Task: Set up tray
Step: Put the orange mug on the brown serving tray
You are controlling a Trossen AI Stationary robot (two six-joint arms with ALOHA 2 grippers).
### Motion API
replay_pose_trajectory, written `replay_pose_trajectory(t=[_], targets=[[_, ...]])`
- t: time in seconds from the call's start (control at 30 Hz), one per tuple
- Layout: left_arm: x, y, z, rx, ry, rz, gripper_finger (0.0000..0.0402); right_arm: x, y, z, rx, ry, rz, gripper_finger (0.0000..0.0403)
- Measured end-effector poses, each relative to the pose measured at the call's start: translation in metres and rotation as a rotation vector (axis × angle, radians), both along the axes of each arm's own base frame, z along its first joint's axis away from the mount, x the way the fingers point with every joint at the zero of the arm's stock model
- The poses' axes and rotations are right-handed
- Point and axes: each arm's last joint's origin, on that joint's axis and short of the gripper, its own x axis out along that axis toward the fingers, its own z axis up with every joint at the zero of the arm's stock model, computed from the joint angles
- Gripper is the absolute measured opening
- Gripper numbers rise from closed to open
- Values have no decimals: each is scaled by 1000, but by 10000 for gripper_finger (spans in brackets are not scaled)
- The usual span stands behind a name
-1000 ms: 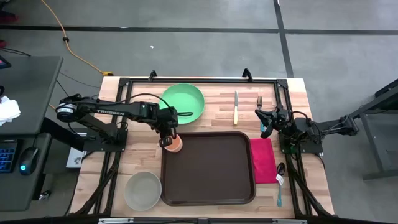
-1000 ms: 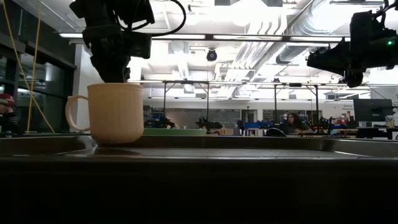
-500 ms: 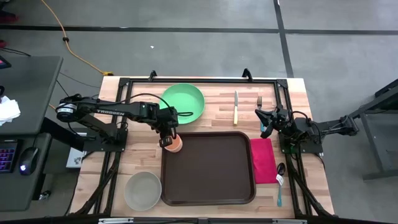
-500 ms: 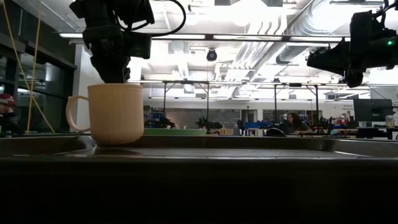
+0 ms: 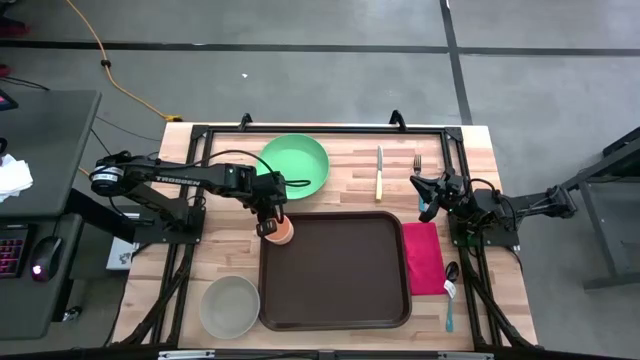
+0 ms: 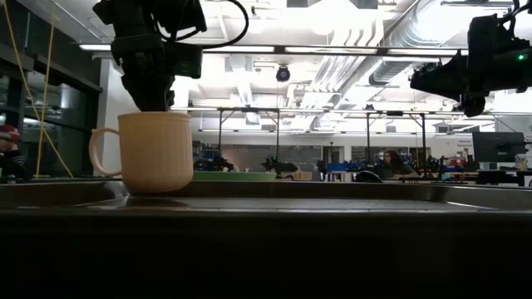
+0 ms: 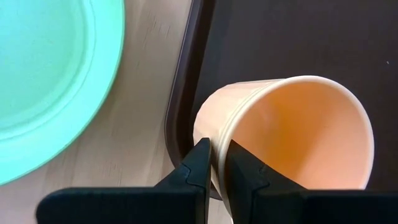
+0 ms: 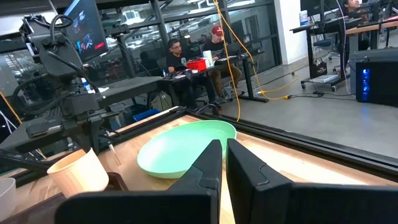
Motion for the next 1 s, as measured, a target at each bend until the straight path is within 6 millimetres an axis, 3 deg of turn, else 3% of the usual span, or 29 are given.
replay_pose_trajectory(t=[0.4, 1.0], targets=[[9, -1, -16, -57, 51, -10, 70, 0, 0, 0, 0, 0, 0, 0], [12, 0, -8, -36, 43, 7, 70, 0, 0, 0, -1, 0, 0, 0]])
